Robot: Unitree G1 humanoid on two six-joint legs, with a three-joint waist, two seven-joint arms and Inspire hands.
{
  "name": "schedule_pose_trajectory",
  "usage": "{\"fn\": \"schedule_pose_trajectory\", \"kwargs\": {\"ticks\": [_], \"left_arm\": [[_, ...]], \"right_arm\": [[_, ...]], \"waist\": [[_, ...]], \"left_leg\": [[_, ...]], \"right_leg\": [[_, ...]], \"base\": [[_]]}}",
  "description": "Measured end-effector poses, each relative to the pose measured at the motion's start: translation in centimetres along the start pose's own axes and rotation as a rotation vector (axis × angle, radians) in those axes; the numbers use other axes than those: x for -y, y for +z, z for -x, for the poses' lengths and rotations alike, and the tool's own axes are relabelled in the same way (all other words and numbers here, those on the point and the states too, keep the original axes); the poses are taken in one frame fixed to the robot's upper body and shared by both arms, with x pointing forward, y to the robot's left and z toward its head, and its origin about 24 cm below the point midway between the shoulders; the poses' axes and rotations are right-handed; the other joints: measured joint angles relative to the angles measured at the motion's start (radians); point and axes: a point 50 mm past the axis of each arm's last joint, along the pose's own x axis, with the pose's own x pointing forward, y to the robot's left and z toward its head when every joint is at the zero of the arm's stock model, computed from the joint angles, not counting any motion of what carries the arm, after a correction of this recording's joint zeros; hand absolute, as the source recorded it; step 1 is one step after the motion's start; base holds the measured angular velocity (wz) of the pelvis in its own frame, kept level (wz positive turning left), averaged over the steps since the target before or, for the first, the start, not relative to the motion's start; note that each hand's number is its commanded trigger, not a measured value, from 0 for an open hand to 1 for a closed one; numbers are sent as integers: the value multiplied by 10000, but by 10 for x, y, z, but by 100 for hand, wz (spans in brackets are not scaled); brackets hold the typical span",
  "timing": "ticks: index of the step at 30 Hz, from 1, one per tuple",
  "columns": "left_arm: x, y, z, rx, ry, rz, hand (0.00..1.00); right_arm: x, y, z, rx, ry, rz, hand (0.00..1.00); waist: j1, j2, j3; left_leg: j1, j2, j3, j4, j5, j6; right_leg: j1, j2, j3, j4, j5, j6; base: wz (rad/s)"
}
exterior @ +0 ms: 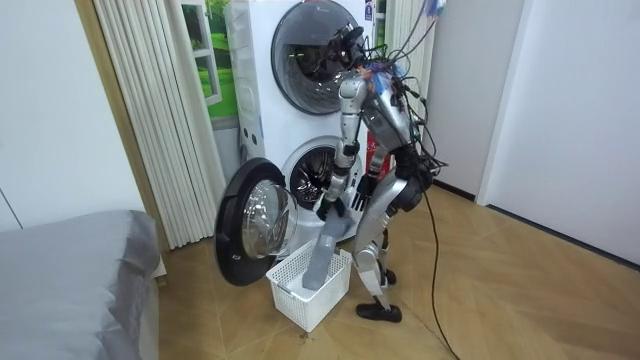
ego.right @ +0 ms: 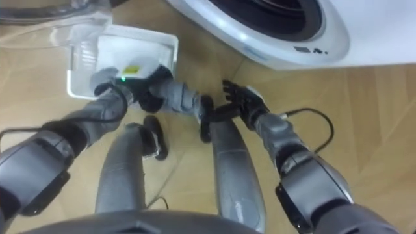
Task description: Put towel into washing machine
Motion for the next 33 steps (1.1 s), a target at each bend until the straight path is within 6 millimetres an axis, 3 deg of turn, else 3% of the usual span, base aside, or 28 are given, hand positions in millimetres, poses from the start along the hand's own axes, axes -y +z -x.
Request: {"fn": "schedule_pose_trajectory", "kwargs": {"ticks": [6,11,14,15,16,18,20,22,33], "left_arm": [[-13,8,-1,-245,1624,3562,100],[-8,19,3,84,1090,7261,100],[4,30,9,634,-52,9442,100],[13,32,13,704,-558,10347,100],[23,35,16,744,-1078,11057,100],[35,39,21,819,-1937,12082,100],[44,41,25,879,-2698,12626,100],[51,40,30,938,-3343,13361,100],[67,36,41,758,-4577,16825,100]], "right_arm": [[-1,-20,6,-470,23,-29,0],[-3,-20,7,-418,270,429,0],[-4,-25,8,-446,291,360,0],[-6,-27,9,-495,340,366,0],[-9,-28,8,-523,444,349,0],[-12,-28,8,-508,615,197,0],[-16,-30,8,-544,830,93,0],[-21,-31,8,-505,1057,-76,0],[-21,-39,10,-1024,1240,-407,0]], "waist": [[73,78,-48],[188,138,-97],[315,143,-250],[317,158,-368],[335,152,-421],[347,159,-439],[352,145,-451],[337,153,-512],[395,278,-623]], "left_leg": [[648,-227,-10,-428,171,55],[624,-241,-33,-431,200,66],[608,-301,-130,-477,244,39],[617,-348,-192,-515,271,27],[702,-352,-207,-552,307,35],[828,-358,-288,-602,343,34],[930,-364,-377,-625,357,32],[975,-377,-514,-674,420,11],[1401,-352,-779,-1170,655,-151]], "right_leg": [[605,-210,-12,-145,-34,64],[603,-264,-63,-127,-33,64],[608,-294,-135,-148,-35,62],[634,-327,-168,-163,-38,63],[733,-349,-242,-191,-38,62],[940,-363,-325,-317,-28,53],[1115,-383,-420,-362,-25,47],[1258,-397,-572,-475,-6,20],[1850,-310,-901,-1016,115,-109]], "base": [[11],[4],[8],[12],[12],[12],[14],[14],[7]]}}
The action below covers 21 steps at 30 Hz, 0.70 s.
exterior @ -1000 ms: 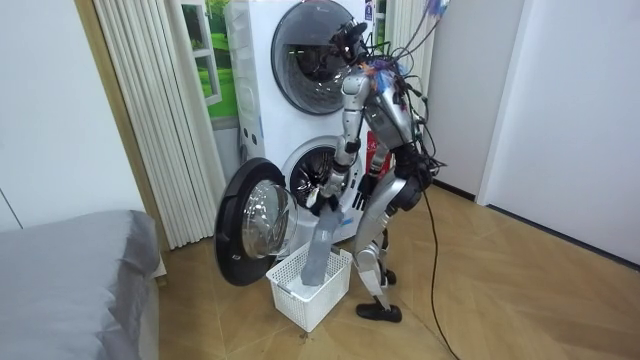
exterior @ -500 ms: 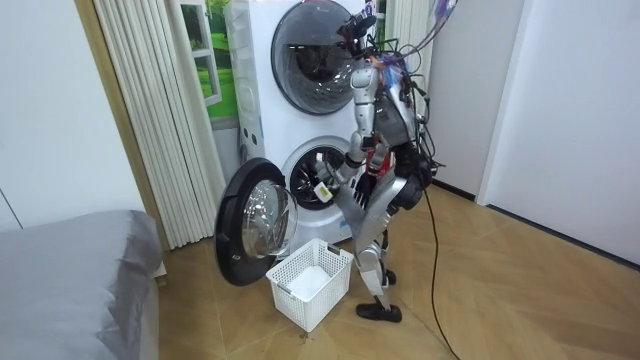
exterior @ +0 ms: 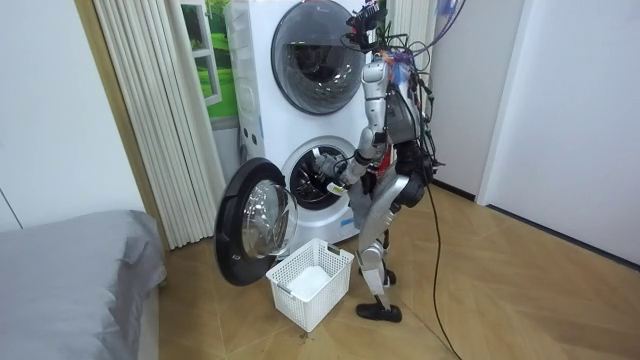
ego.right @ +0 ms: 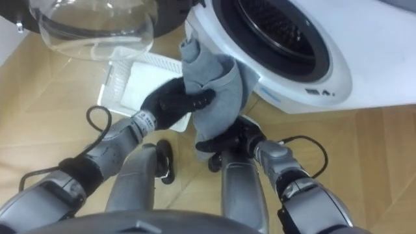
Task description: Put towel into washing machine
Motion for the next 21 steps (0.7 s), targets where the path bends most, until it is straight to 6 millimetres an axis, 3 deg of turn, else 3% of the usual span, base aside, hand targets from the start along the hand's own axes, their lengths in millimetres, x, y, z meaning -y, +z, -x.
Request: {"fn": "schedule_pose_trajectory", "kwargs": {"ticks": [4,6,21], "left_arm": [[-2,-5,3,28,142,1313,100],[-2,-5,3,63,162,1645,100],[7,9,-6,784,-198,2298,100]], "right_arm": [[-1,0,-1,-153,41,-92,0],[-2,1,-1,-180,60,-111,100],[-4,9,-4,74,-27,-186,100]], "waist": [[28,4,-3],[46,5,-3],[213,92,1]], "left_leg": [[154,-1,-12,-293,84,-91],[172,4,-14,-348,102,-109],[183,15,-46,-323,103,-117]], "right_leg": [[82,29,-3,-151,16,-40],[87,48,4,-190,18,-56],[115,41,-39,-169,7,-75]], "base": [[1],[-2],[0]]}}
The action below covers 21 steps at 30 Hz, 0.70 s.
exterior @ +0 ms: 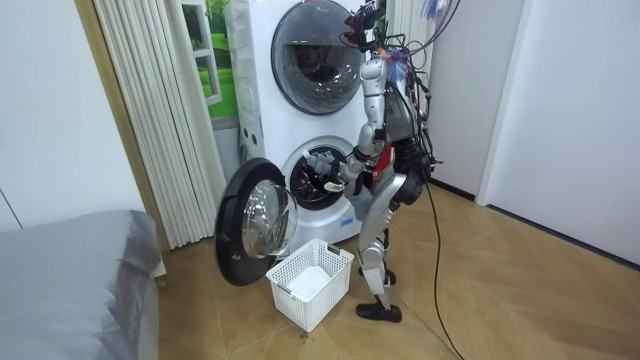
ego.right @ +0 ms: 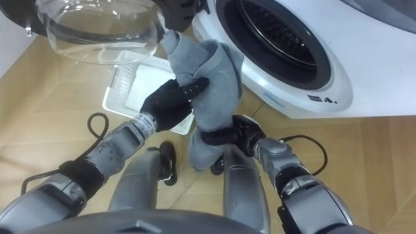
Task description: Put towel into washing machine
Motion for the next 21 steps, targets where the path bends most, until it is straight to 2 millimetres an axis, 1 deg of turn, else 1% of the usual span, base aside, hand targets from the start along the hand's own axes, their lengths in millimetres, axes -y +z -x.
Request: {"fn": "schedule_pose_trajectory", "kwargs": {"ticks": [5,6,7,14,16,21], "left_arm": [[0,1,0,145,49,239,100],[0,1,0,195,97,309,13],[-1,2,0,259,139,364,0],[-2,2,1,528,243,1006,0],[-3,0,2,668,282,1459,0],[-6,2,4,812,339,1543,0]], "right_arm": [[1,0,0,9,-27,26,100],[1,0,0,16,-32,25,100],[2,-1,1,-18,-87,3,100],[5,-4,2,-13,-433,-107,100],[8,-9,4,-148,-636,-96,100],[12,-15,6,-390,-1115,-270,100]], "waist": [[15,23,15],[19,29,18],[24,34,22],[121,51,31],[278,56,28],[495,64,34]], "left_leg": [[2,3,15,-6,-1,1],[3,2,16,-10,-1,1],[3,3,16,-16,-1,1],[11,3,17,-75,2,-1],[104,9,14,-196,27,-19],[178,18,8,-272,30,-25]], "right_leg": [[2,-7,7,-4,0,0],[2,-7,7,-6,0,0],[2,-4,7,-17,0,0],[3,13,20,-81,8,-5],[110,49,16,-221,44,-7],[199,80,12,-337,43,-3]], "base": [[0],[0],[0],[0],[0],[-1]]}}
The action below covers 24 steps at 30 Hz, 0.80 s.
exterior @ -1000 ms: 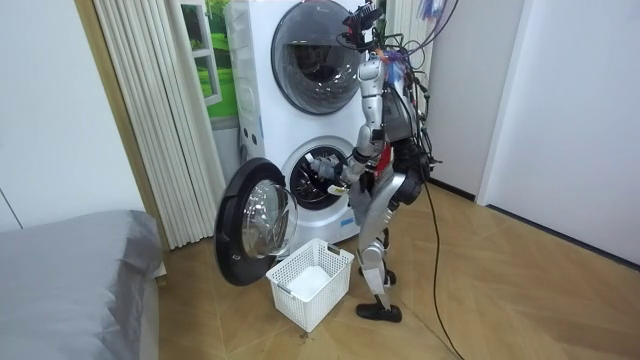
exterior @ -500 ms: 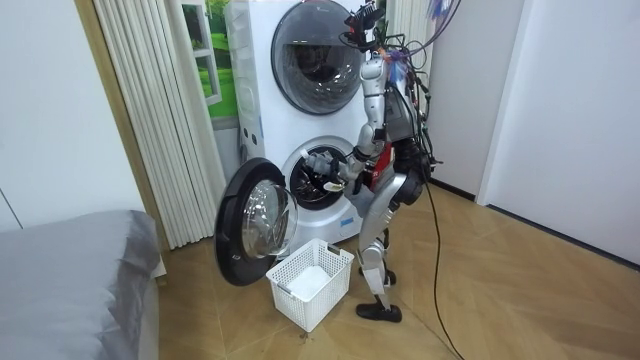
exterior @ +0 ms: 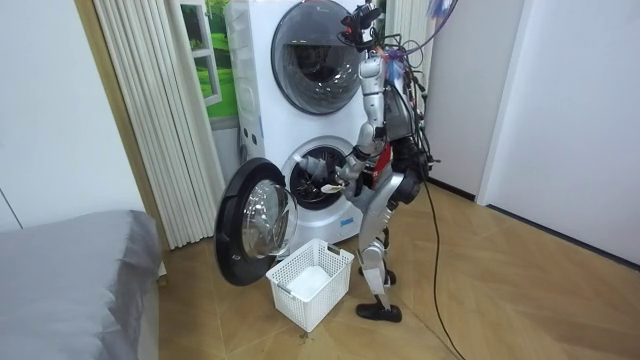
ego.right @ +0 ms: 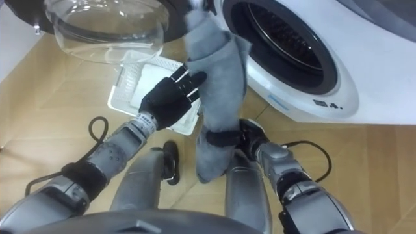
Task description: Put towel into washing machine
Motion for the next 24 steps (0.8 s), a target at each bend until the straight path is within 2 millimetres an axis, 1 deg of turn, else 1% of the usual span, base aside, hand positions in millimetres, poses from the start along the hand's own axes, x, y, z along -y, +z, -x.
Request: {"fn": "schedule_pose_trajectory", "kwargs": {"ticks": [2,5,6,9,10,14,17,19,24], "left_arm": [[-3,1,3,62,-1,-6,0],[-19,5,17,82,527,-272,0],[-21,4,19,29,610,-380,0],[-32,7,29,-308,1032,-1340,0],[-33,8,30,-429,1204,-1797,0],[-38,7,32,-558,1850,-2270,0],[-41,7,33,-579,2341,-2584,0],[-43,7,34,-622,2702,-3038,0],[-52,4,44,-572,3435,-3164,0]], "right_arm": [[3,-1,1,49,-184,-325,100],[10,-2,3,158,-396,-828,100],[11,-2,4,178,-423,-932,100],[17,-2,6,264,-618,-1324,100],[21,-1,7,330,-778,-1562,100],[28,-1,9,523,-1214,-2549,100],[33,0,10,847,-1571,-3995,100],[40,4,11,1227,-1974,-5130,100],[49,10,13,1866,-2372,-6762,100]], "waist": [[59,12,7],[126,80,49],[136,89,55],[292,110,72],[335,117,80],[333,114,84],[326,103,90],[313,97,94],[271,50,108]], "left_leg": [[-2,-1,-5,-10,0,1],[-6,-19,-4,-48,-1,2],[-3,-20,-3,-52,-1,1],[-11,-36,5,-60,0,3],[-50,-61,3,-59,13,18],[-93,-185,0,-33,33,51],[-88,-247,30,60,29,68],[-80,-341,44,49,49,103],[-91,-376,58,59,58,118]], "right_leg": [[12,0,-12,-32,1,3],[6,-15,-21,-43,-8,18],[5,-17,-20,-35,-11,21],[-37,-33,2,18,-22,31],[-80,-67,-13,59,-31,36],[-174,-198,15,260,-113,79],[-215,-297,26,435,-173,105],[-279,-388,71,551,-212,126],[-327,-428,87,626,-214,126]], "base": [[0],[0],[0],[1],[5],[7],[4],[2],[0]]}}
